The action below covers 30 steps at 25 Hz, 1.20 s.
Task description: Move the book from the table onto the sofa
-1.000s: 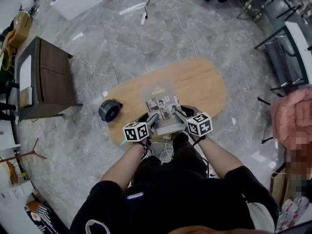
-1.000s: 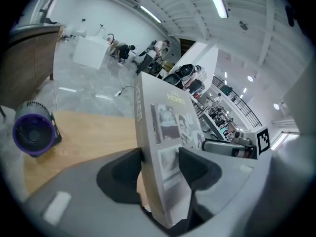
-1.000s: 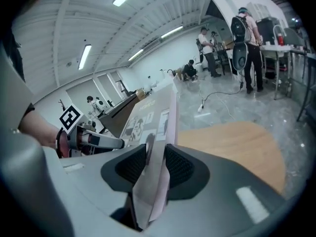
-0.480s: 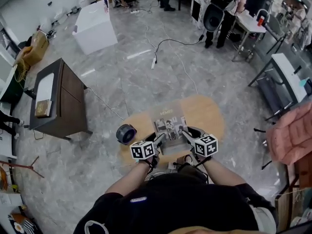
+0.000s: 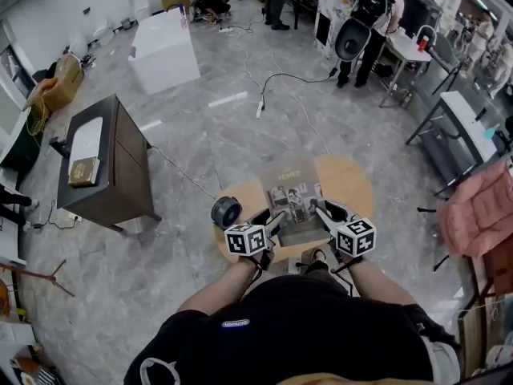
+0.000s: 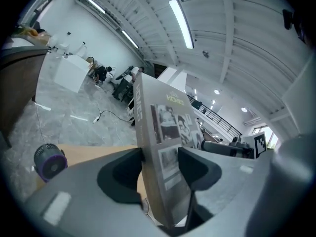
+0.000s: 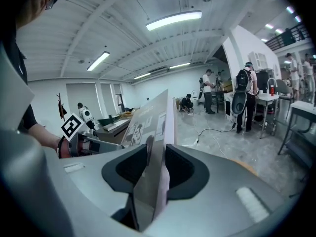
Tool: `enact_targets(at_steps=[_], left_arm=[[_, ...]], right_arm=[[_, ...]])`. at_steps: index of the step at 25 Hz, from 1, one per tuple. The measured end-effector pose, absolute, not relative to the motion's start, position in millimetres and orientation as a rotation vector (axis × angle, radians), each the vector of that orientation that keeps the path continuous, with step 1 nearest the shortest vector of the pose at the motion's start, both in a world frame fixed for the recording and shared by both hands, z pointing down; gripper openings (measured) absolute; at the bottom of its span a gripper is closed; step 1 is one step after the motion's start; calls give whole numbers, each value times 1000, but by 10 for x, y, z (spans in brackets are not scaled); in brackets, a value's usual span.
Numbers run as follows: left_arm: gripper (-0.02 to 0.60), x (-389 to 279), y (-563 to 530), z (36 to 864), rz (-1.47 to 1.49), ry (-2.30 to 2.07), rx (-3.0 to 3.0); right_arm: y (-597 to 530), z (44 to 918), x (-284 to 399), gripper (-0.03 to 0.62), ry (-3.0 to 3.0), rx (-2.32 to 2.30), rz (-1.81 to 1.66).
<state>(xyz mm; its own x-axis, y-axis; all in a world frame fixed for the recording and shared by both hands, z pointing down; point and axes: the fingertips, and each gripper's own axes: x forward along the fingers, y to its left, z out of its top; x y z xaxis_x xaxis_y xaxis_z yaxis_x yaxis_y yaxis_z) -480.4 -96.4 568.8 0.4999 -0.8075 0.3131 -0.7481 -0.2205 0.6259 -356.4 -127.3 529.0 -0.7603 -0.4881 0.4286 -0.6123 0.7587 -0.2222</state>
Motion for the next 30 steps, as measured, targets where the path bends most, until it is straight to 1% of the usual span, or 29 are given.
enact_targets(at_steps=[5, 11, 15, 21, 27, 30], left_arm=[[238, -4627, -739, 5488, -86, -1191, 2068], [230, -4145, -689, 5301, -73, -1103, 2162], [226, -3712, -684, 5249, -35, -1033, 2206], [225, -2785, -637, 5155, 47, -934, 2310], [219, -1469, -422, 5087, 110, -817, 2361], [218, -914, -365, 5107, 141, -745, 2395]], right_arm=[[-944, 5095, -3369, 132, -2591, 964, 492], [-768, 4926, -2849, 132, -2599, 1115, 480], [-675, 4898, -2399, 132, -2599, 1223, 500], [-459, 4875, -1458, 132, -2601, 1390, 528], [-99, 4860, -138, 132, -2580, 1566, 578], [38, 4898, 406, 130, -2559, 1657, 586]])
